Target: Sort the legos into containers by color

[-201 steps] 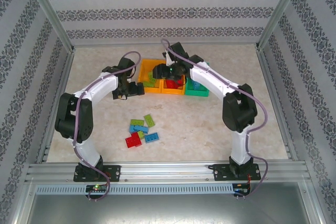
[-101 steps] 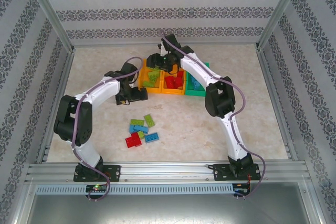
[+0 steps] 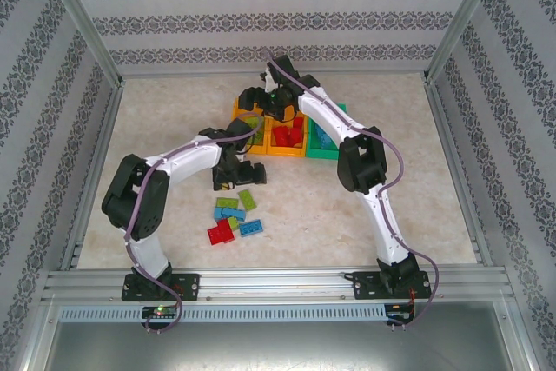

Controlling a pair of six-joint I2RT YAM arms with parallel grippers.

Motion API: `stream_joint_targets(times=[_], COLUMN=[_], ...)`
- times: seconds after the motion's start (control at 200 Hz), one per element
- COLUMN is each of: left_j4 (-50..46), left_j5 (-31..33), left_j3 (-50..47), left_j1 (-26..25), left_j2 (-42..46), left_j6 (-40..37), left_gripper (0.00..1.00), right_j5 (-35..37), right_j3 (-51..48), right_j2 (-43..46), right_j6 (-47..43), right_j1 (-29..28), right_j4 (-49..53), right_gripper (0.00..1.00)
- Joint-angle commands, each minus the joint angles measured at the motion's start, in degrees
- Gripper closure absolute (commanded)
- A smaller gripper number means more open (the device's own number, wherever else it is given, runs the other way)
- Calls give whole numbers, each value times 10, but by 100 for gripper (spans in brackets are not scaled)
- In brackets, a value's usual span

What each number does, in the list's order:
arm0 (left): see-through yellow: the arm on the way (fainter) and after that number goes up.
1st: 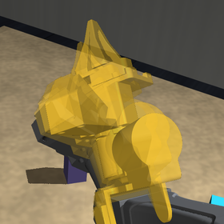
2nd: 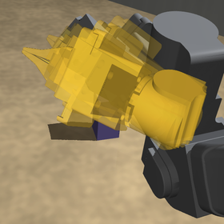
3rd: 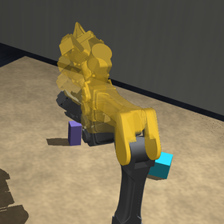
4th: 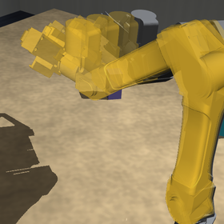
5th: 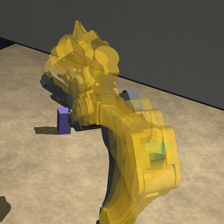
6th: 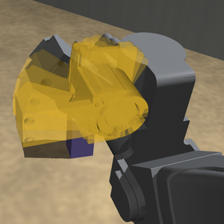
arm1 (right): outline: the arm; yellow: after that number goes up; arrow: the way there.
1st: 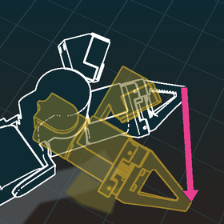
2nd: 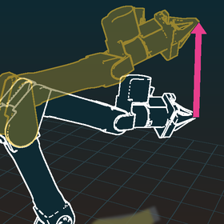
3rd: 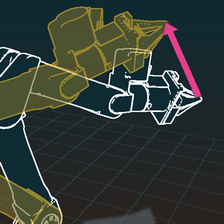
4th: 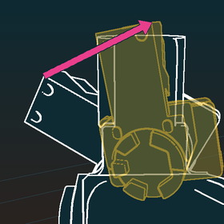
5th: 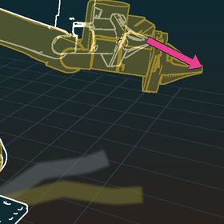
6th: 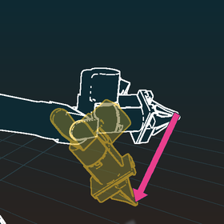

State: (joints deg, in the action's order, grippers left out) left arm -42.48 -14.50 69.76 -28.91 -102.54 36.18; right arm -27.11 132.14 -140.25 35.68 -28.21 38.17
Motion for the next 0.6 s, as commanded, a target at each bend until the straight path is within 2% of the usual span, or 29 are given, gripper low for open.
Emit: stream_joint_targets(times=[0.0, 0.215, 0.595], left_j4=[-31, -37, -32], left_j5=[-5, -5, -4], left_j3=[-2, -3, 35], left_j1=[-15, -36, -51], left_j2=[-8, -23, -71], left_j6=[34, 67, 81], left_gripper=[0, 1, 3], right_j5=[-12, -18, -27], right_j3=[-17, -78, -202], right_j2=[30, 74, 165], right_j6=[-10, -18, -22], right_j1=[8, 24, 68], right_j4=[-8, -28, -78], right_gripper=[13, 13, 13])
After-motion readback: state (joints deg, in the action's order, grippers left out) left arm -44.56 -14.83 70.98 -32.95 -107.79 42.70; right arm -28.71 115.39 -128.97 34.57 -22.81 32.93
